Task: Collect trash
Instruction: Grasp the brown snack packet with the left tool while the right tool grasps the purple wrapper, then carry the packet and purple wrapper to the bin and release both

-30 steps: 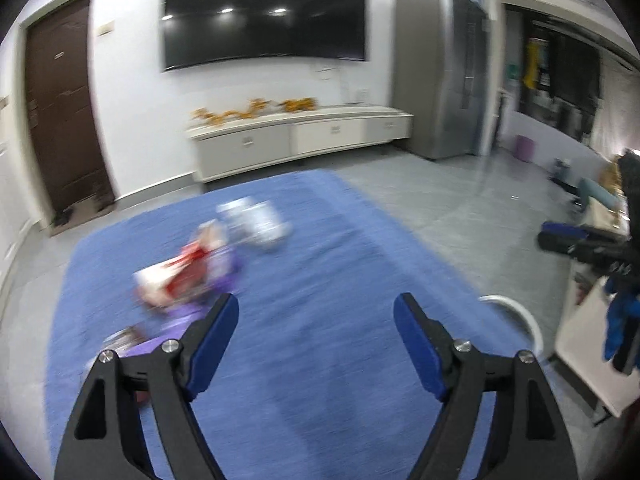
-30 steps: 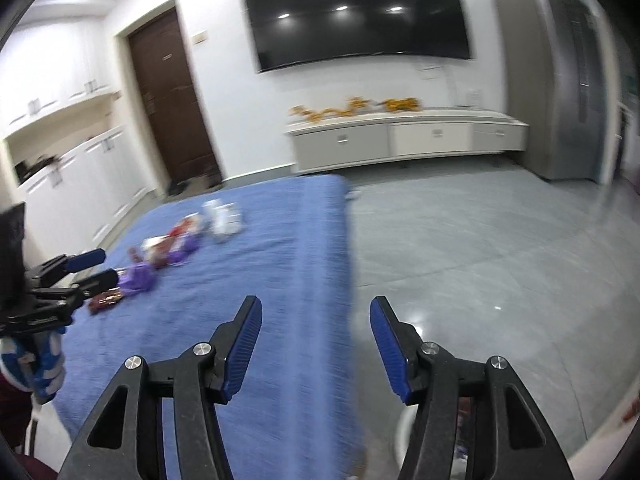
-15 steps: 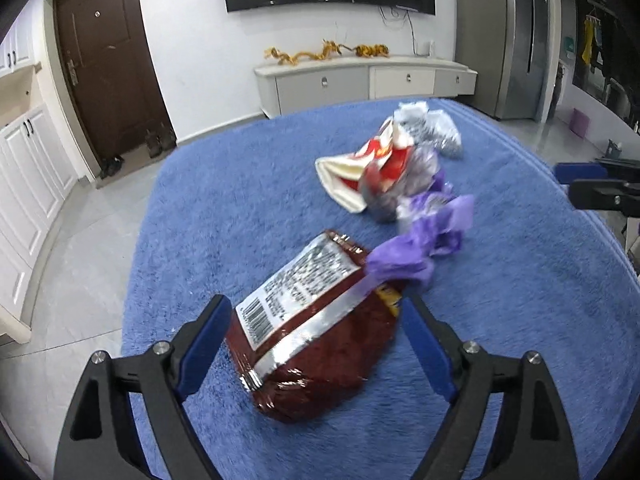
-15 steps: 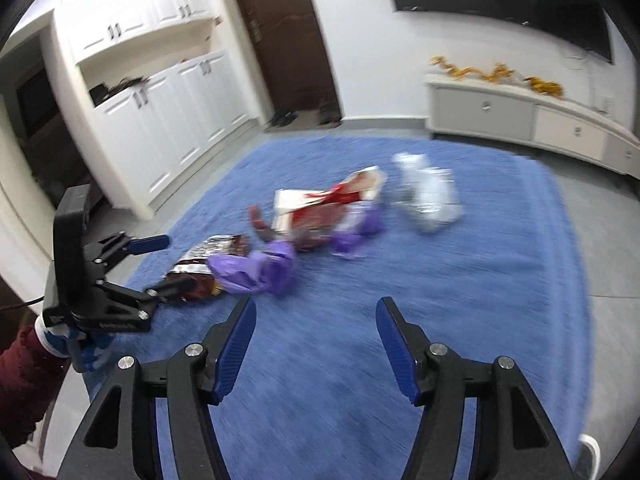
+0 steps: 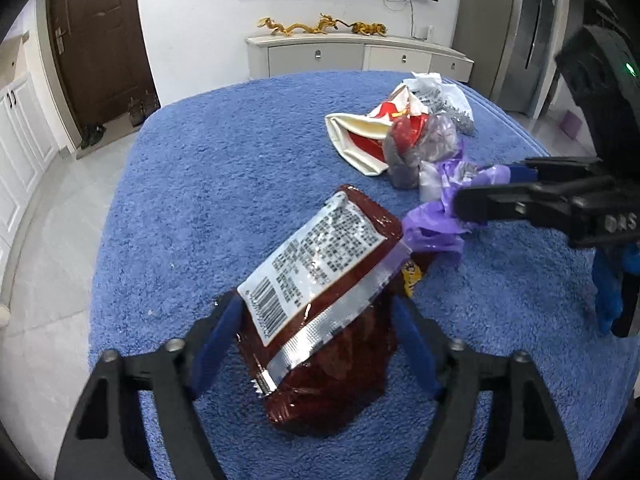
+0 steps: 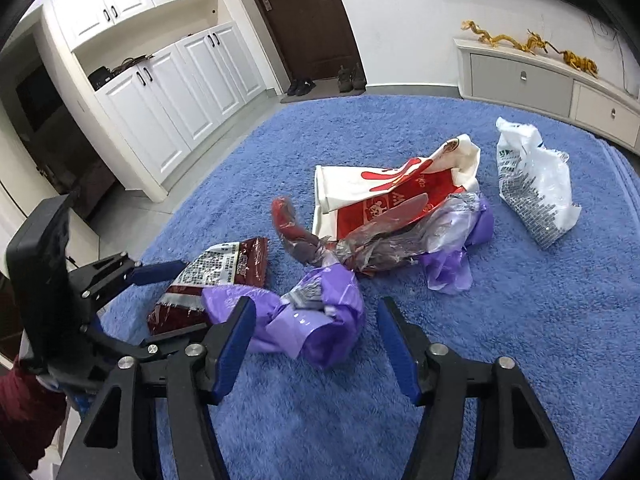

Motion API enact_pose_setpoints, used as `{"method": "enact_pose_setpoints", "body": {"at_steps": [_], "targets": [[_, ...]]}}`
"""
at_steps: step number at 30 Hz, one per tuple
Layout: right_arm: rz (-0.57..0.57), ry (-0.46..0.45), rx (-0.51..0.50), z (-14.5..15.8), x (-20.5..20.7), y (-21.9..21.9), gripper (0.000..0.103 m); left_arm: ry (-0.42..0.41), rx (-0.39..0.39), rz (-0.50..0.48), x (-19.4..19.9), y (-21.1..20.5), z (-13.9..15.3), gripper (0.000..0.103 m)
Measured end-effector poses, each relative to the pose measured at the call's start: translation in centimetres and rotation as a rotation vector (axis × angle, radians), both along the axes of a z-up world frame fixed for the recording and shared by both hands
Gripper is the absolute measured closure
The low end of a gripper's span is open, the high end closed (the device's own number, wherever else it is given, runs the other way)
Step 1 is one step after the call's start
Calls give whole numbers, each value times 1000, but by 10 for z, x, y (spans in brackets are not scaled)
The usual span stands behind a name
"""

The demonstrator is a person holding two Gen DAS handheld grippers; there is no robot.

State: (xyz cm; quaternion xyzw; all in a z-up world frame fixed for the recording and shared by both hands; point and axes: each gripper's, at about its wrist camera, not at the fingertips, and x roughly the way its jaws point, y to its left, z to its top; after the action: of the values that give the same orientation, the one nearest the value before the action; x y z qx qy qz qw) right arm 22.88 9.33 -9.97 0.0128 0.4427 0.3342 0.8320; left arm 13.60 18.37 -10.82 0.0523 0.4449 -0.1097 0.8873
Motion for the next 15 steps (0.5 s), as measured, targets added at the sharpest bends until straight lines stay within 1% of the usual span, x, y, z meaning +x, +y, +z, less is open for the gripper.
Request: {"method": "enact_pose_setpoints", "body": {"at_steps": [1, 2, 4, 5, 7, 8, 10, 12, 15], "targets": [[0, 10, 8, -2, 2, 0, 60, -7, 15, -14, -2, -4, 1, 42], [-4, 13, 17, -1, 0, -2, 60, -11, 28, -22, -2, -8, 1, 45], [-7, 8, 25, 0, -2, -6, 66, -20, 43, -35, -5, -14, 2, 62], [-7, 5, 26, 1, -3, -8, 66, -24, 47, -36, -5, -15, 2, 66], [-6, -2, 29, 3, -7, -14, 68, -32, 49, -32, -7, -19, 4, 80], [-5, -7, 30, 4, -10, -17, 69, -32, 46, -31, -7, -20, 5, 83], [-6, -20, 36, 9, -18, -24, 70, -37, 39, -21, -9, -22, 7, 92], [-7, -32, 45, 13, -26, -33, 70, -44, 30, -11, -13, -23, 11, 96], [-13, -58, 60, 22, -42, -50, 70, -57, 19, 5, -21, -24, 20, 99]]}}
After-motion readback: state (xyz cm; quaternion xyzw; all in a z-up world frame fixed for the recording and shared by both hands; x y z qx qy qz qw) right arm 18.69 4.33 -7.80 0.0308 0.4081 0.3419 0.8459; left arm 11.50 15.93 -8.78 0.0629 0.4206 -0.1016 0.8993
